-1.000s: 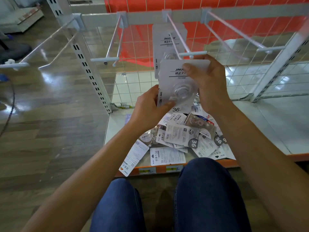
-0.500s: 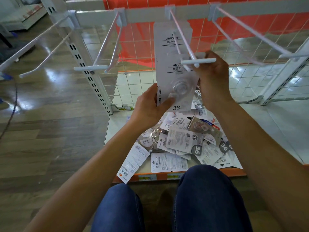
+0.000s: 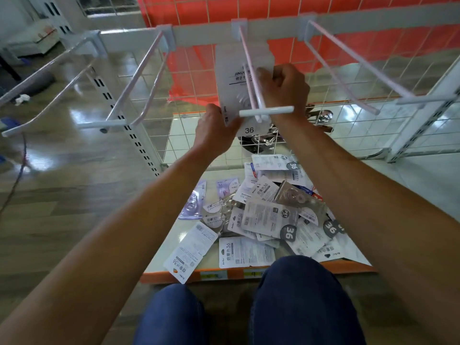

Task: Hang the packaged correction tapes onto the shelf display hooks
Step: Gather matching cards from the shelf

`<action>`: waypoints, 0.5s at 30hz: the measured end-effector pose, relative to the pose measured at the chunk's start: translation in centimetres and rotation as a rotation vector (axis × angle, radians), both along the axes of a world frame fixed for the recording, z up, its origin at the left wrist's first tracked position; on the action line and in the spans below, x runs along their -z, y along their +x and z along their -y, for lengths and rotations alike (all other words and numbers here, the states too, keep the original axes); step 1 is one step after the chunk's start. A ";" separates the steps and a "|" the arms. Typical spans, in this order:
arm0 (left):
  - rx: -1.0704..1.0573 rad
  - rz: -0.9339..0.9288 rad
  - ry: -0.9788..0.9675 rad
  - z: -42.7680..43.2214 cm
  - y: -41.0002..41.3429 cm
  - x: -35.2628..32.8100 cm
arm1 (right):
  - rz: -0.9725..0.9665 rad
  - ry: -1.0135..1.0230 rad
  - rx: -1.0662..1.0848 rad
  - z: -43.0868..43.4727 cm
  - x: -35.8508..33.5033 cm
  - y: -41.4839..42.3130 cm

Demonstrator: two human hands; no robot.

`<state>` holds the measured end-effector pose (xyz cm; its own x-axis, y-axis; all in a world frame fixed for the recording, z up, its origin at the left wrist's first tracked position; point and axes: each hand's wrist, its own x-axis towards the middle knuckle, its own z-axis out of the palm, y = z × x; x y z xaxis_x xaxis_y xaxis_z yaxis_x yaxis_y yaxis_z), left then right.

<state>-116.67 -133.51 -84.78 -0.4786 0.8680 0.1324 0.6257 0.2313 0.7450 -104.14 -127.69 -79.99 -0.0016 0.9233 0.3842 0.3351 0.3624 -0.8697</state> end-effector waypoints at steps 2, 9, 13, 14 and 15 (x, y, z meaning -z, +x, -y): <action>-0.015 -0.046 -0.015 0.0 0.0 0.3 | -0.009 0.008 0.021 0.2 0.3 -0.2; -0.041 -0.171 -0.183 1.9 0.2 1.0 | 0.133 -0.021 0.080 3.0 3.9 0.5; 0.047 -0.282 -0.427 5.4 1.8 -0.9 | 0.473 -0.211 0.037 7.1 4.6 2.1; 0.085 -0.298 -0.485 6.5 2.3 -1.6 | 0.560 -0.294 -0.010 8.3 4.2 2.5; 0.128 -0.302 -0.533 7.7 2.8 -2.1 | 0.628 -0.345 -0.065 9.6 3.8 2.9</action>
